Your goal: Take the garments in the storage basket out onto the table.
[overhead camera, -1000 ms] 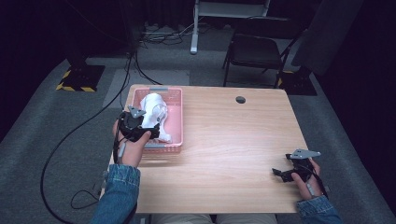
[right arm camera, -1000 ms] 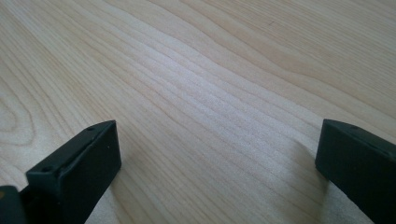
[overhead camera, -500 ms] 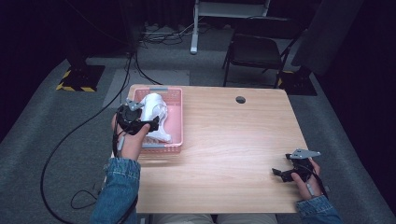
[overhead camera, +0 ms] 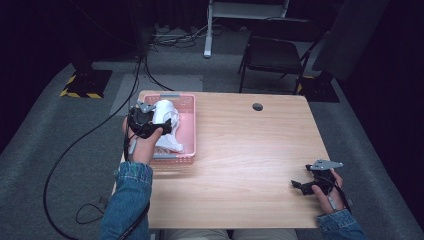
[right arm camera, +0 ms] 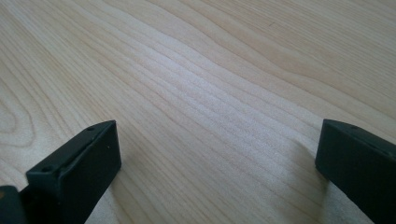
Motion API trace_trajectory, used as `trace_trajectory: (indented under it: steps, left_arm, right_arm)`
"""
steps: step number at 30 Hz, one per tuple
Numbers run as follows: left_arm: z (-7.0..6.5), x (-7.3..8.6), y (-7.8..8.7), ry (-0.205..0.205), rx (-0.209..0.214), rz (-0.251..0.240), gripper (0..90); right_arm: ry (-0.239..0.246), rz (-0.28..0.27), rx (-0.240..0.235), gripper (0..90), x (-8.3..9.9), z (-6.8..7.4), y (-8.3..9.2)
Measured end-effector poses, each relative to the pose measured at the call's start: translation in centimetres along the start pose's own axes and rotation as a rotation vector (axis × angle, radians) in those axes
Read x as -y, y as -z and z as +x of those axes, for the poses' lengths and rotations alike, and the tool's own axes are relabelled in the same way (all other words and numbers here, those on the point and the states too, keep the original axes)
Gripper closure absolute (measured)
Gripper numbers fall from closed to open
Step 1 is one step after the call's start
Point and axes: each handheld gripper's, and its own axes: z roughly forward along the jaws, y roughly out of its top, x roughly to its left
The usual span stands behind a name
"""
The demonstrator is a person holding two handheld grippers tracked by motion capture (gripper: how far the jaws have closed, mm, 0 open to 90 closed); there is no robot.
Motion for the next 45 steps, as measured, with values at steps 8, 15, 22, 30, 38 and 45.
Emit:
trace_trajectory:
  steps: [8,15,22,30,38,45]
  left_arm:
    - [0.4,-0.1,-1.8,-0.007,-0.011,0.027,6.8]
    - [0.8,-0.1,-3.1,0.001,-0.023,0.039,6.8]
    - [1.4,0.1,-4.6,0.023,-0.045,0.046,7.5]
    - [1.8,0.6,-5.8,0.034,-0.05,0.07,7.8]
    - [2.3,1.4,-7.2,0.042,-0.054,0.11,8.2]
    - [2.5,1.8,-8.3,0.039,-0.06,0.152,9.2]
  right_arm:
    - [0.0,0.0,0.0,0.0,0.0,0.0,0.0]
    - [-0.001,0.0,0.001,0.0,0.0,0.0,0.0]
    - [-0.001,0.0,0.001,0.0,0.0,0.0,0.0]
    - [-0.002,0.001,0.002,0.0,0.0,0.0,0.0]
    - [-0.003,0.001,0.002,0.0,0.0,0.0,0.0]
    - [-0.003,0.001,0.002,0.0,0.0,0.0,0.0]
